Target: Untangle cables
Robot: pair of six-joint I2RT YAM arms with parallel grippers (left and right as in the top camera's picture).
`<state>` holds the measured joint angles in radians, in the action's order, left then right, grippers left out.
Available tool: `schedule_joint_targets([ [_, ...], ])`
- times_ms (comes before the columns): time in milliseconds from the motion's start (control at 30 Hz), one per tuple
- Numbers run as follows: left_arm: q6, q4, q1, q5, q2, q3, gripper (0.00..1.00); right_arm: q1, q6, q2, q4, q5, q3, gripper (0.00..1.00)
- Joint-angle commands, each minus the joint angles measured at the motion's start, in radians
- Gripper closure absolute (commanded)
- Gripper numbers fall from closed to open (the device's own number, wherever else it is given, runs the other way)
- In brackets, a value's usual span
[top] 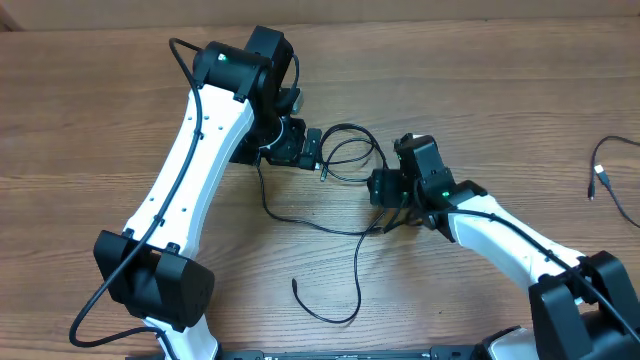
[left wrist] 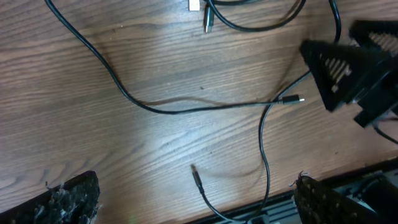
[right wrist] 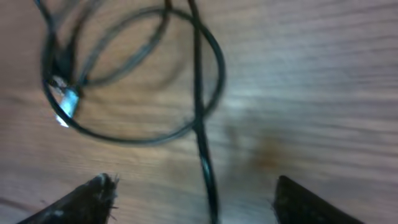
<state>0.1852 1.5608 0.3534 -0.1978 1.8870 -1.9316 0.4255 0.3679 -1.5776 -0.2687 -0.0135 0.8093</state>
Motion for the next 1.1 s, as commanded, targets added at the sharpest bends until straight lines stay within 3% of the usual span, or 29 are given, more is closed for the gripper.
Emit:
schedule_joint_targets([
  [0, 0.010, 0.001, 0.007, -0.009, -0.030, -0.014, 0.00, -0.001, -0.012, -0.011, 0.086, -0.030, -0.033, 0.24],
  [133, 0.010, 0.001, 0.007, -0.008, -0.030, -0.014, 0.00, -0.001, -0.026, -0.097, 0.166, -0.032, -0.037, 0.25],
  [200, 0.010, 0.001, 0.007, -0.009, -0.030, -0.014, 0.00, -0.001, -0.072, -0.148, 0.201, -0.032, -0.037, 0.40],
  [233, 0.010, 0.000, 0.007, -0.008, -0.030, -0.014, 0.00, -0.002, -0.108, -0.160, 0.217, -0.030, -0.036, 0.66],
  [267, 0.010, 0.001, 0.007, -0.008, -0.030, -0.014, 0.00, -0.002, -0.116, -0.157, 0.218, -0.029, -0.027, 0.86],
  [300, 0.010, 0.001, 0.007, -0.009, -0.030, -0.014, 0.00, -0.002, -0.116, -0.148, 0.210, -0.028, -0.016, 0.94],
  [433, 0.010, 0.001, 0.007, -0.009, -0.030, -0.014, 0.00, -0.025, -0.115, -0.008, 0.055, 0.053, 0.132, 0.96],
  [567, 0.010, 0.001, 0.007, -0.008, -0.030, -0.014, 0.00, -0.110, -0.146, 0.203, -0.158, 0.131, 0.396, 0.96],
  [767, 0.010, 0.001, 0.007, -0.008, -0.030, -0.014, 0.00, -0.163, -0.319, 0.369, -0.189, -0.085, 0.593, 0.96],
  [933, 0.010, 0.001, 0.007, -0.008, -0.030, -0.014, 0.00, -0.163, -0.426, 0.435, -0.183, -0.077, 0.607, 0.96],
  [1067, 0.010, 0.001, 0.007, -0.009, -0.030, -0.014, 0.00, -0.164, -0.496, 0.438, -0.159, 0.084, 0.607, 0.96],
])
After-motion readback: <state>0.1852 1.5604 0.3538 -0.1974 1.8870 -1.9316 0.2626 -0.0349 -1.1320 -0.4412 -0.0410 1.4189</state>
